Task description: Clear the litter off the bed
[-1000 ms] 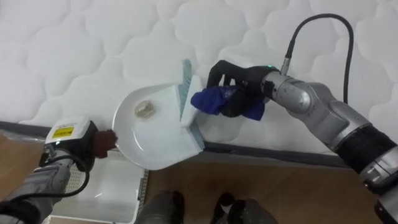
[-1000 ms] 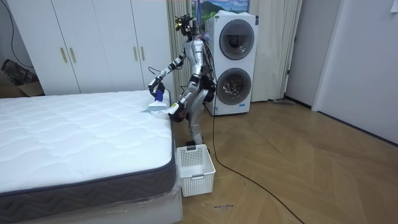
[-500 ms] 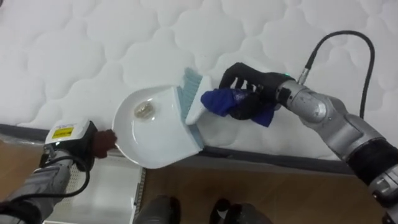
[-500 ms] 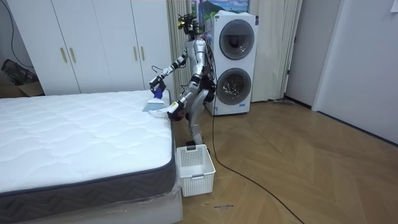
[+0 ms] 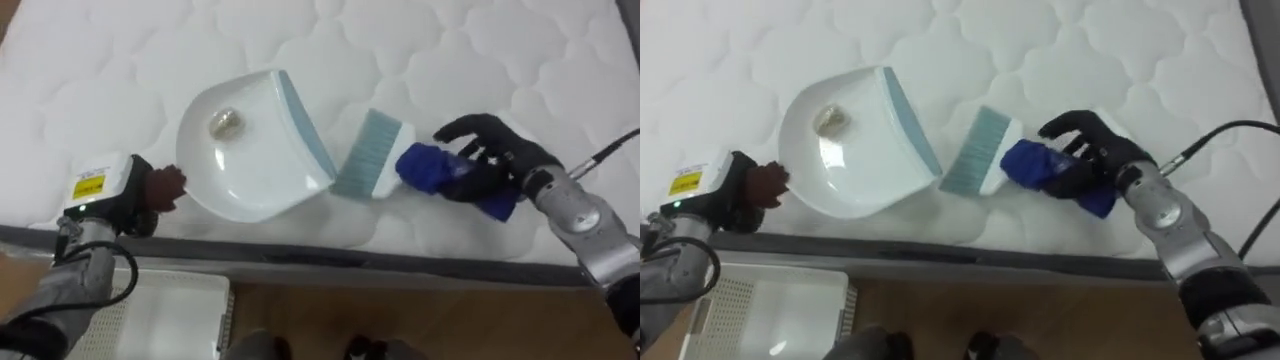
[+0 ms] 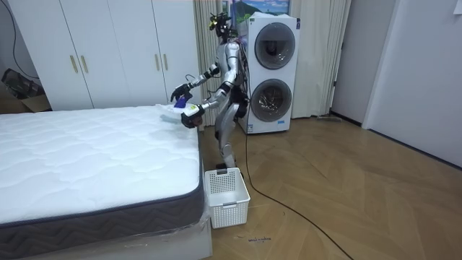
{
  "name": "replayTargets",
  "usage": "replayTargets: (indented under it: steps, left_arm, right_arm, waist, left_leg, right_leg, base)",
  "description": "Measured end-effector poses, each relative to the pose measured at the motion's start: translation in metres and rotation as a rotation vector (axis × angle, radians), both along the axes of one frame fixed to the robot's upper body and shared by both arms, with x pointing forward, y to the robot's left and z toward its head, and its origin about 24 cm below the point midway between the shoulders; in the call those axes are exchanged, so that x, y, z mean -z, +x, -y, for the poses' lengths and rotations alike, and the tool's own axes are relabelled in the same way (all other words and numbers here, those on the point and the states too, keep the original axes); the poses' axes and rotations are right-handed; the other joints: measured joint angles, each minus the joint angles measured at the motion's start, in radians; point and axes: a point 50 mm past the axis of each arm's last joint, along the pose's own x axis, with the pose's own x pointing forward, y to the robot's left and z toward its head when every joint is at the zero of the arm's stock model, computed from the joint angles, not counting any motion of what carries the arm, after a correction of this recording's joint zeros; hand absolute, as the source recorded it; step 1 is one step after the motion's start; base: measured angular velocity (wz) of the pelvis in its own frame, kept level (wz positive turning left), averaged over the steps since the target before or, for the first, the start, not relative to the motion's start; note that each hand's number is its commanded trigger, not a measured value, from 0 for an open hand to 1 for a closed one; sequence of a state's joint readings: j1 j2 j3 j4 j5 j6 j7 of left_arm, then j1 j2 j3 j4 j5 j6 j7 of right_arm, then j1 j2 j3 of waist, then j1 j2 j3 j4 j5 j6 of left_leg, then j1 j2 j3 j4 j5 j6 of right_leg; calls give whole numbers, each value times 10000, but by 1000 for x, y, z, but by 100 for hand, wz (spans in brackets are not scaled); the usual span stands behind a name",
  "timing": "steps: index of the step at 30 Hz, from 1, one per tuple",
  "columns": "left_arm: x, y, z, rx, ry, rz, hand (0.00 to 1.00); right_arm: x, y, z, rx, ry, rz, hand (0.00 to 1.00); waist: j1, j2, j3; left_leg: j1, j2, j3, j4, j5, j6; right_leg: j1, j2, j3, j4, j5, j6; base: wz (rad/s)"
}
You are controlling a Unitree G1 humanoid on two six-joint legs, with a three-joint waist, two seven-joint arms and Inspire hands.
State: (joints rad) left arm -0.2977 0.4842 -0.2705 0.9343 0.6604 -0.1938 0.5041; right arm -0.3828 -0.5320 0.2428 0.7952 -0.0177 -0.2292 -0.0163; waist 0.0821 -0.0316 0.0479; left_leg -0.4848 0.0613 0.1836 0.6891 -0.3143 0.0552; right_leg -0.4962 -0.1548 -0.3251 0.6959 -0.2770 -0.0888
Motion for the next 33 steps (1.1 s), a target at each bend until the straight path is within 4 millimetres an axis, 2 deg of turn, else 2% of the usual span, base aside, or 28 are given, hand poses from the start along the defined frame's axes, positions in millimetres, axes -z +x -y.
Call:
replayTargets:
  steps: [2,4,8,12,17,18,19,20,22,26,27,28,31,33]
  left_arm:
    - [6,-9,5,127,-203,-29,100]
    - [6,-14,7,188,-306,59,100]
    - [2,-16,10,240,-524,435,100]
    - [-1,-19,18,456,-809,748,100]
    - [-7,-15,31,928,-1163,1105,100]
    - [-8,-16,35,1057,-1270,1168,100]
    - [-8,-18,37,1148,-1347,1181,100]
    - [-9,-21,38,1205,-1429,1173,100]
    - [-6,-27,35,1112,-1472,1032,100]
    - [-9,-35,32,965,-1592,1234,100]
    - [-8,-37,32,976,-1645,1227,100]
    - [-6,-40,32,933,-1687,1153,100]
    - [5,-54,31,511,-1932,842,100]
    - [8,-59,31,413,-2004,711,100]
  right_arm:
    - [7,-6,7,902,372,144,0]
    - [8,-9,9,1357,553,322,0]
    - [8,-10,13,2121,927,730,0]
    - [12,-15,16,2901,1271,1007,0]
    - [14,-21,11,3276,1289,1412,0]
    - [16,-26,12,3422,1300,1463,0]
    - [19,-34,14,3597,1386,1509,0]
    - [19,-40,15,3706,1430,1652,0]
    - [19,-45,16,3799,1462,1762,0]
    - [9,-43,13,3727,1595,2359,0]
    - [8,-42,11,3713,1647,2495,0]
    - [6,-41,9,3691,1714,2620,0]
    - [-1,-41,4,3516,1850,3025,0]
    - [-2,-44,-1,3575,2010,3226,0]
  waist:
    - [-92,164,-114]
    - [-136,274,-193]
    - [-217,290,-216]
    - [-232,321,-228]
    - [-647,392,-277]
    - [-805,464,-324]
    - [-913,446,-358]
    - [-973,456,-368]
    - [-956,451,-377]
    - [-717,427,-409]
    - [-718,389,-468]
    - [-707,353,-491]
    - [-510,340,-497]
    - [-496,310,-493]
  left_leg:
    - [474,-66,15,-347,36,16]
    - [733,-70,19,-563,54,16]
    - [1320,-223,32,-989,95,25]
    - [1683,-255,-48,-1024,59,83]
    - [2006,-663,-904,-1399,91,105]
    - [2103,-776,-1320,-1509,158,111]
    - [2300,-908,-1595,-1737,314,140]
    - [2470,-1013,-1866,-1904,401,148]
    - [2749,-1143,-2151,-2166,491,144]
    - [3037,-1184,-2582,-2287,544,73]
    - [3068,-1209,-2794,-2292,569,36]
    - [3114,-1227,-2974,-2319,590,-2]
    - [3132,-1265,-3314,-2361,642,-92]
    - [3019,-1253,-3355,-2346,680,-155]
  right_leg:
    - [432,13,11,-279,27,100]
    - [716,75,2,-537,71,158]
    - [1209,3,1,-757,86,256]
    - [1707,1,-59,-781,49,394]
    - [2355,52,12,-1163,-67,643]
    - [2643,246,214,-1470,-40,715]
    - [2929,384,503,-1745,-16,774]
    - [3207,477,576,-1985,-13,825]
    - [3624,595,793,-2292,-19,879]
    - [4149,813,1028,-2762,-10,899]
    - [4336,866,1022,-2919,-10,899]
    - [4489,918,1020,-3054,-10,899]
    - [4735,1035,941,-3244,-10,898]
    - [4876,1057,621,-3377,-16,886]
  base:
    - [5]
    - [0]
    - [0]
    - [10]
    - [53]
    - [85]
    - [105]
    - [81]
    - [53]
    - [35]
    - [56]
    - [58]
    - [45]
    - [66]
